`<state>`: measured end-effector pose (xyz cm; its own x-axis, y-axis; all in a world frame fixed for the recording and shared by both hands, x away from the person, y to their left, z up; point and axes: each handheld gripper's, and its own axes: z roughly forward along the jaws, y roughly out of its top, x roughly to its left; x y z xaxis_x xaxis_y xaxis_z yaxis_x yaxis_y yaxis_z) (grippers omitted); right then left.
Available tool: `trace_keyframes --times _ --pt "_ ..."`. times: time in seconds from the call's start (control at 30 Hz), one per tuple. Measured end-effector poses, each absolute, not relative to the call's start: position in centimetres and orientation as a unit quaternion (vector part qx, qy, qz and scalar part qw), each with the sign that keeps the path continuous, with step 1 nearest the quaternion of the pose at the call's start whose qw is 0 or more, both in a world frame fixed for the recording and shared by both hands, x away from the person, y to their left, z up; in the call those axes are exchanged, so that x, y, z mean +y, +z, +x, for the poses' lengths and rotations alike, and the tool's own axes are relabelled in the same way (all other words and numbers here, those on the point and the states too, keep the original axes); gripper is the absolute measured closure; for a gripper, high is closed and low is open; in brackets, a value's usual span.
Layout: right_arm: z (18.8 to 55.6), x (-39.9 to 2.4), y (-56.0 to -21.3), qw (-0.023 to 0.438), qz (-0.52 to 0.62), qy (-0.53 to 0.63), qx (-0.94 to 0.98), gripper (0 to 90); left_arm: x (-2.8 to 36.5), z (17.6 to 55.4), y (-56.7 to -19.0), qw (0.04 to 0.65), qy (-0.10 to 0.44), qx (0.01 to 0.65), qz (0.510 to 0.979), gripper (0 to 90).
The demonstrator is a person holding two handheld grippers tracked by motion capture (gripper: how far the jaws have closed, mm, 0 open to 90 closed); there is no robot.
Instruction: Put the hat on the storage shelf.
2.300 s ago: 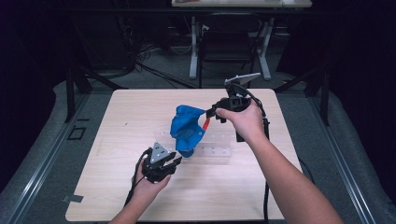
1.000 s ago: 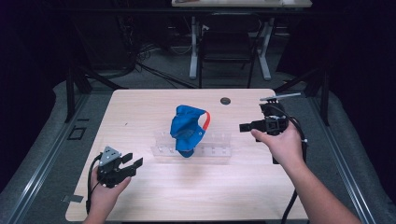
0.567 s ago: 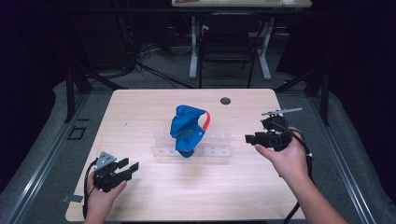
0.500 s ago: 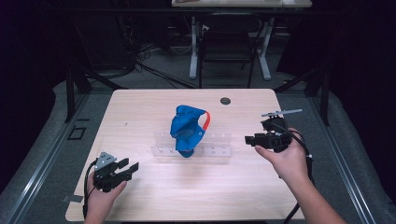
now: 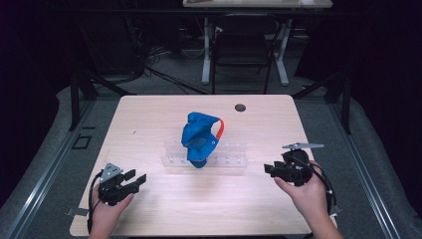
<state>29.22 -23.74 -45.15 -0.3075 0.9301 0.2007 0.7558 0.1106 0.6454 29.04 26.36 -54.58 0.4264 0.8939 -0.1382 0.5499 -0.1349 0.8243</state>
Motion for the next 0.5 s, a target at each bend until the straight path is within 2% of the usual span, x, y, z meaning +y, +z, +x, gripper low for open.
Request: trace_keyframes --times 0.23,0.5 --pt "27.7 -24.7 -49.4 0.147 0.578 0.360 0.717 56.4 26.4 28.9 -54.6 0.429 0.199 0.497 0.728 50.1" --pt "26.5 -24.8 -51.6 0.172 0.568 0.378 0.710 55.3 26.3 29.0 -54.8 0.427 0.196 0.498 0.729 50.0"
